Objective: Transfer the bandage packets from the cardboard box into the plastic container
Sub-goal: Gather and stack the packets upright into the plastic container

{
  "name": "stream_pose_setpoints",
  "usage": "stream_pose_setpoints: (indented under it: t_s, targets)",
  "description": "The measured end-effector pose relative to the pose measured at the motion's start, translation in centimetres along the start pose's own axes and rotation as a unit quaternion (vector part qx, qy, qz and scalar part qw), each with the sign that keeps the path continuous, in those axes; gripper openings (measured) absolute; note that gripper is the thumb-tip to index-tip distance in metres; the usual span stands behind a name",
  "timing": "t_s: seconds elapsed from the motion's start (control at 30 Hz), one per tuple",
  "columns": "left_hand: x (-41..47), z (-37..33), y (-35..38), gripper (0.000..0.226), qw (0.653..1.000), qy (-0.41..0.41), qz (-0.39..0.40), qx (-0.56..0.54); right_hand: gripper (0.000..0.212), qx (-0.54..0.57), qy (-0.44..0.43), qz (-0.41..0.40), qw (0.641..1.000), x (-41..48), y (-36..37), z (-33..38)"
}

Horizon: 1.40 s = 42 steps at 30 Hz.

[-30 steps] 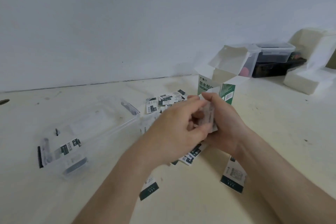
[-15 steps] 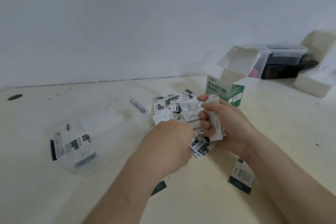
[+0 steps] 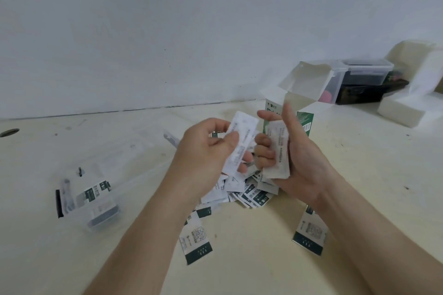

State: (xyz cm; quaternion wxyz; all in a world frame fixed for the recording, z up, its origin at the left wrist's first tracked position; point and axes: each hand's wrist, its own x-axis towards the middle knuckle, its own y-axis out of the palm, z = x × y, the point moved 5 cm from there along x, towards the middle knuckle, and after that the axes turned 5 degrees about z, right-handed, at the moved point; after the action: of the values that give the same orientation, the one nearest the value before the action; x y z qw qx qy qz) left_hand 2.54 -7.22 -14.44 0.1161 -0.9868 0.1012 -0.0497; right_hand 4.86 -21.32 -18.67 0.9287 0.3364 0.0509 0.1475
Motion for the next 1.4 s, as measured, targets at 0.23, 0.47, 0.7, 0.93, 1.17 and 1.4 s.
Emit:
stream_pose_setpoints:
  t_s: [0.23,0.47,0.7,0.93,1.17,1.4]
  targets:
    - [0.5,1.6,1.5,0.014,0.987,0.01,0.008,0.159,0.029,-0.123,0.005,0.0,0.992,-0.4,2.1,-1.8]
    - [-0.3,0.6,-0.4,0.036,0.832,0.013,0.031,0.554,0.025,-0.005,-0.031,-0.064,0.997,-0.2,0.1,0.2]
    - [-0.1,3.0,0.5,0.065,0.797,-0.062,0.123,0.588,0.031,-0.048,0.025,-0.052,0.997,-0.1,0.3,-0.6]
    - [0.2,2.4,0.2,0.053,0.869,-0.031,0.101,0.483,0.016,-0.136,0.056,-0.09,0.985,0.1,-1.0,-1.1]
    - [0.9,3.1,1.1,0.049,0.843,-0.002,0.004,0.538,0.025,-0.304,0.061,-0.116,0.944,0.3,-1.1,-1.4]
    - [1.1,3.1,1.8,0.021,0.838,0.04,-0.024,0.544,0.02,-0.421,0.051,-0.098,0.901,0.4,-0.5,-1.5]
